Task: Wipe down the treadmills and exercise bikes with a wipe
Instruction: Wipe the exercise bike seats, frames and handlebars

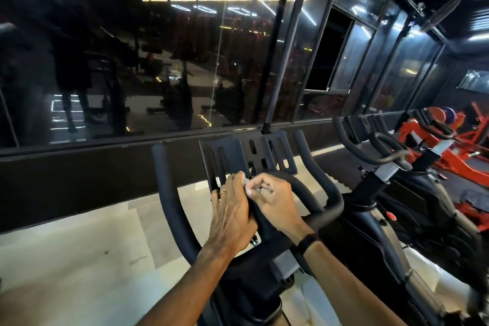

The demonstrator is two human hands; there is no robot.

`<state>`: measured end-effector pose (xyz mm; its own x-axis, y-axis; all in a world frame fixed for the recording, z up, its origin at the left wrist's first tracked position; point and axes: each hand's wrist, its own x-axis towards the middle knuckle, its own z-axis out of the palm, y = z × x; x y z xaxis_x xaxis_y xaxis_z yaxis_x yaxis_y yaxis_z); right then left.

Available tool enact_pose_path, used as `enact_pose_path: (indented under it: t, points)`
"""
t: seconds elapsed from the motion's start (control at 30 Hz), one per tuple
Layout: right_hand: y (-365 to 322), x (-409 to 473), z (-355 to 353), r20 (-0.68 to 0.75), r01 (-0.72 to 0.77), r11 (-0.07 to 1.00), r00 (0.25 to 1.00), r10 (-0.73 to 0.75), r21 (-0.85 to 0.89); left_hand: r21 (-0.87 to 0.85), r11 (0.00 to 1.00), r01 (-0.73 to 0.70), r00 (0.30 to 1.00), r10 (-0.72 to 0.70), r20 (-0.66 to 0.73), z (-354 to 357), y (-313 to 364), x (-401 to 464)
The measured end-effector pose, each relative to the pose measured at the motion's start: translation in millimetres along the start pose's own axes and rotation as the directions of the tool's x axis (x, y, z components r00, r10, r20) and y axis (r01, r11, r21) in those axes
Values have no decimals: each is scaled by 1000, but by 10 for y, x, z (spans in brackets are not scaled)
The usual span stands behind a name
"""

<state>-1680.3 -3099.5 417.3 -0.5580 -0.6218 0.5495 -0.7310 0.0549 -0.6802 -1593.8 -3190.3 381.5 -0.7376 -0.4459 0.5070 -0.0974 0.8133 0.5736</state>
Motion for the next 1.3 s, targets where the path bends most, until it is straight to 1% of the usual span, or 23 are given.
enact_pose_path:
  t: [0.07, 0.13, 0.2, 0.23, 0.27, 0.33, 0.4, 0.43, 0.5, 0.6, 0.73, 0.87, 0.93, 1.0, 1.17, 1.3]
  points:
    - [-49, -97, -58, 93, -27, 998, 995, 22, 50, 3, 1000, -6, 1000, 6, 7, -12, 5, -10]
    - [-72, -140, -146, 172, -72, 992, 984, 52, 108, 23, 999, -44, 999, 43, 16, -20, 13, -21]
    - [-69, -128, -243, 197, -110, 983, 977, 80, 147, 54, 996, -76, 997, 75, 28, -20, 18, -27]
    - [-65, -108, -280, 185, -120, 984, 978, 93, 136, 55, 995, -80, 997, 79, 25, -13, 14, -26]
    - [-54, -75, -305, 146, -117, 990, 984, 105, 80, 48, 996, -79, 997, 78, 14, -12, 13, -22]
    - [-14, 11, -328, 9, -97, 990, 995, 98, -102, 29, 997, -67, 998, 67, -9, -6, 4, -11]
    - [33, 113, -354, -152, -90, 968, 987, 55, -234, 29, 998, -56, 998, 56, -6, -9, -3, 2]
    - [88, 168, -378, -199, -88, 951, 980, 29, -296, 33, 998, -50, 999, 50, -2, -12, -2, 6]
    - [238, 252, -431, -206, -99, 899, 978, 10, -427, 42, 998, -47, 999, 47, 0, -22, 0, 2]
    - [447, 253, -534, -147, -157, 779, 986, 83, -607, 65, 997, -48, 999, 48, 2, -23, 1, -1]
    - [506, 102, -653, -119, -206, 675, 978, 173, -708, 79, 996, -51, 999, 49, 16, -4, -9, -1]
    - [446, -36, -713, -149, -282, 605, 954, 261, -745, 92, 994, -61, 998, 58, 27, -7, 14, 0]
    - [407, -63, -745, -169, -332, 553, 930, 325, -764, 105, 992, -71, 997, 68, 28, -21, 21, -3]
    - [382, -85, -785, -190, -381, 524, 905, 381, -762, 107, 992, -72, 997, 70, 23, -31, 29, -10]
    - [262, -173, -896, -206, -489, 482, 825, 525, -727, 101, 992, -71, 997, 68, 30, -37, 57, -18]
    - [54, -241, -862, -193, -515, 485, 800, 568, -707, 87, 995, -58, 998, 56, 23, -47, 57, -14]
